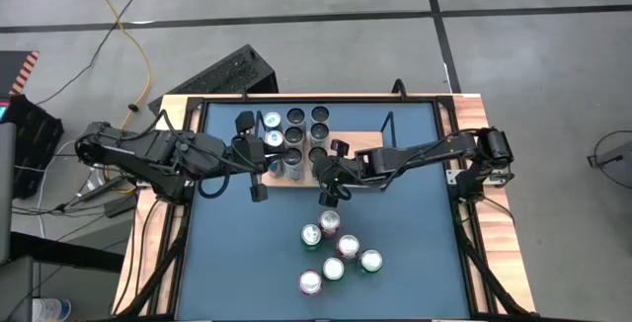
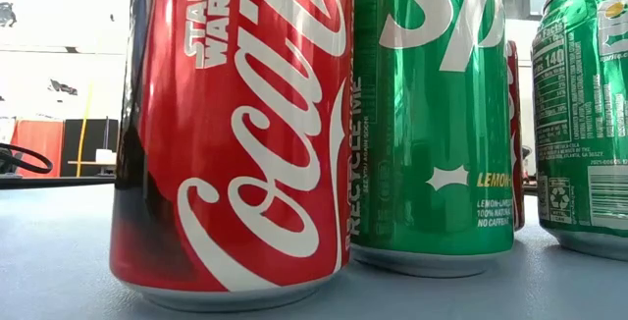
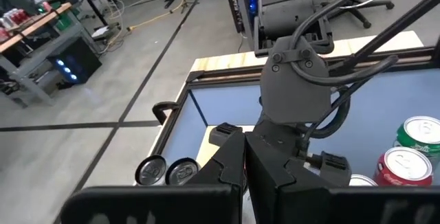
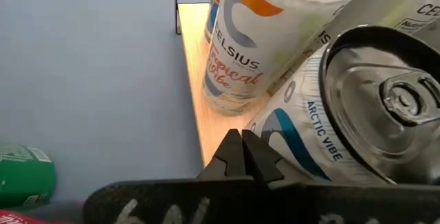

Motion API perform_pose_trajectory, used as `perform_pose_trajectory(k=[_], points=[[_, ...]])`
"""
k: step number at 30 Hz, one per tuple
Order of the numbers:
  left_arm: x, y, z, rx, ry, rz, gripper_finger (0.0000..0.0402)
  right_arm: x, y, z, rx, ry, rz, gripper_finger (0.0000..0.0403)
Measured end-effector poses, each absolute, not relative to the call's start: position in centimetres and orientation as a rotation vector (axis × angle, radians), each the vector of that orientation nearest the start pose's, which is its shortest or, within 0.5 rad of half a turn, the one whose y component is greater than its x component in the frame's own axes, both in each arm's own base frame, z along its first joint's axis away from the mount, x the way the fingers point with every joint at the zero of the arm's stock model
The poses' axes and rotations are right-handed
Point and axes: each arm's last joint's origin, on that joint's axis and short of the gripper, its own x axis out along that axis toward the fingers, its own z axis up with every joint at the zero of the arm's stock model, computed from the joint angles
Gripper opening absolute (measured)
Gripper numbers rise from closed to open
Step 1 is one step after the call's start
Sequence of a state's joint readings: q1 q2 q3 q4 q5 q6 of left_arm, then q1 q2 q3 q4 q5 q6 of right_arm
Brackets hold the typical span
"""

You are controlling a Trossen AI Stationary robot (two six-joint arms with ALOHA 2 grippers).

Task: Place canned beverage on shelf
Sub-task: Put the white and blue soda can on the shelf aligned with the other white and blue soda cans, then put the left green soda can on the shelf

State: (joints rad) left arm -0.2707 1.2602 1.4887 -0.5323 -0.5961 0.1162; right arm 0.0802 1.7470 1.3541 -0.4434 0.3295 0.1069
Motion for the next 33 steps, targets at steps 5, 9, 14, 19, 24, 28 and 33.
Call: perform_pose_trajectory(k=[5,9,14,19,24,28,33], points=[[24.7,-5.2,44.2,0.225,0.289,0.309,0.0000,36.3,3.7,30.2,-0.053,0.799,-0.164,0.0000],[24.8,-5.2,44.3,0.178,0.269,0.306,0.0000,32.9,4.7,35.9,-0.040,0.831,-0.059,0.0001],[24.7,-6.1,44.3,0.127,0.261,0.206,0.0023,28.4,6.5,38.4,-0.045,0.938,0.006,0.0042],[24.4,-7.4,44.3,0.066,0.256,0.092,0.0072,24.1,9.7,38.5,-0.020,1.109,0.041,0.0156],[24.8,-9.0,44.1,-0.079,0.245,0.015,0.0113,20.9,13.1,38.7,0.088,1.166,0.032,0.0264],[26.6,-11.2,42.0,-0.035,0.327,-0.036,0.0137,19.1,15.4,38.6,0.070,1.138,-0.009,0.0291],[29.6,-12.9,38.8,-0.035,0.425,-0.014,0.0168,18.2,17.0,38.0,0.045,1.104,-0.111,0.0292]])
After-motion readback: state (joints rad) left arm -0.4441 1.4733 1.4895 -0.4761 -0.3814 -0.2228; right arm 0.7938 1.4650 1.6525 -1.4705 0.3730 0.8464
